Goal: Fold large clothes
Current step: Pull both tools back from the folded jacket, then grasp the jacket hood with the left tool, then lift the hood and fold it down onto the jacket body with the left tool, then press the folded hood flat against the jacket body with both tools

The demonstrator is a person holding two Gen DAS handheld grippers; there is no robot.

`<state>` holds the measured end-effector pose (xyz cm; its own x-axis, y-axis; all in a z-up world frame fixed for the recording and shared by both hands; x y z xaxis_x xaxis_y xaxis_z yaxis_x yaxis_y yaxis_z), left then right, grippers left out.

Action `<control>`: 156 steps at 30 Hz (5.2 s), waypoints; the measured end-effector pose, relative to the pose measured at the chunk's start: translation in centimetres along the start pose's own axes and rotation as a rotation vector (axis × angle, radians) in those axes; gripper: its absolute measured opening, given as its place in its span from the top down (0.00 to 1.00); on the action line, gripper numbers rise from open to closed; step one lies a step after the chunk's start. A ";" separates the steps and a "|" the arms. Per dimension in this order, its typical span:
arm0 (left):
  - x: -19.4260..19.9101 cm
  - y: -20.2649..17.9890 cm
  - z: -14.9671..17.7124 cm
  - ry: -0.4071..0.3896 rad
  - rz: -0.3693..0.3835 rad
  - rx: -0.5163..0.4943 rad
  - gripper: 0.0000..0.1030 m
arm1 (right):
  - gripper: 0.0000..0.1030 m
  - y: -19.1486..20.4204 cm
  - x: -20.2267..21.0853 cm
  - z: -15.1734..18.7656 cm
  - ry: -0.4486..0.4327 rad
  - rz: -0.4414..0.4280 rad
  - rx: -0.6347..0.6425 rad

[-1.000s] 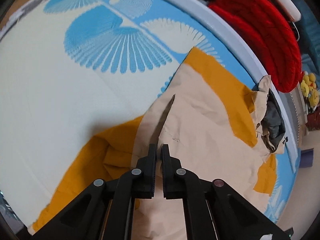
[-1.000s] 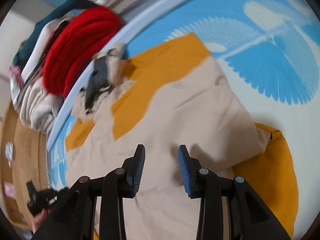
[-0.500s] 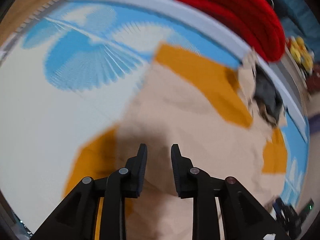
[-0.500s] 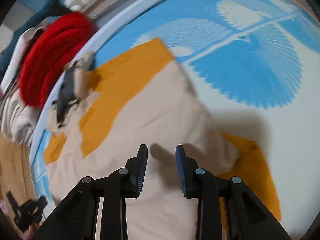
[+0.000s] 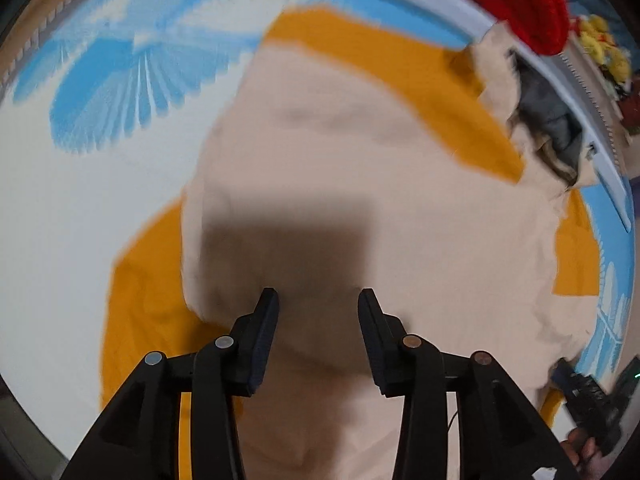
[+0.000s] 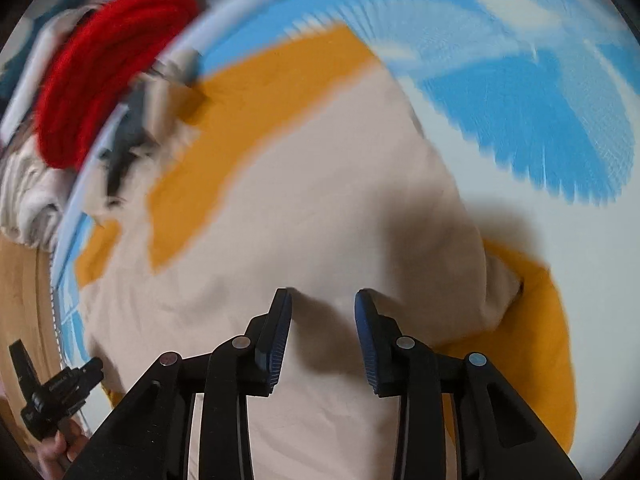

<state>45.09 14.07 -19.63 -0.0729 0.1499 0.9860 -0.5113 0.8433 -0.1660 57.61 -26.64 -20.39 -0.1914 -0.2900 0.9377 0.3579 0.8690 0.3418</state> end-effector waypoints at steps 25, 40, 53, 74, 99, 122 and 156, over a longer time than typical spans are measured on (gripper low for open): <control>14.2 -10.6 1.6 -0.577 -0.006 -0.326 0.48 | 0.65 7.2 17.3 1.1 -0.460 0.071 0.434; 15.4 -11.7 -0.9 -0.616 -0.039 -0.350 0.46 | 0.34 5.0 18.5 -1.2 -0.445 0.092 0.383; 9.8 -21.3 -15.8 -0.506 -0.074 -0.388 0.62 | 0.26 5.2 16.6 -2.3 -0.390 0.096 0.392; -3.4 -30.3 -29.4 -0.276 -0.114 -0.317 0.68 | 0.37 2.6 12.7 -4.9 -0.315 0.162 0.377; 11.1 -16.1 9.9 -0.426 0.058 -0.817 0.94 | 0.55 5.9 18.2 -1.7 -0.440 -0.028 0.374; 0.5 -7.3 5.0 0.040 0.313 0.064 0.52 | 0.47 9.1 4.6 0.2 -0.120 -0.117 0.278; 5.0 -13.7 3.8 -0.189 0.070 -0.240 0.69 | 0.81 8.1 6.6 -2.7 -0.368 -0.022 0.211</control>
<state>48.49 1.32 -12.38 -0.2704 0.1325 0.9536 -0.2838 0.9355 -0.2105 61.74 -22.62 -11.26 -0.5245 -0.1798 0.8322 0.1628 0.9383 0.3052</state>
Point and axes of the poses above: each gripper's, at about its wrist camera, not at the fingertips, and x roughly against the way its jaws point, y to its left, z to its underside, the point moved 7 cm from there along -x, roughly the way its jaws point, and after that the axes turned 4 degrees about y, right-handed, at the moved point
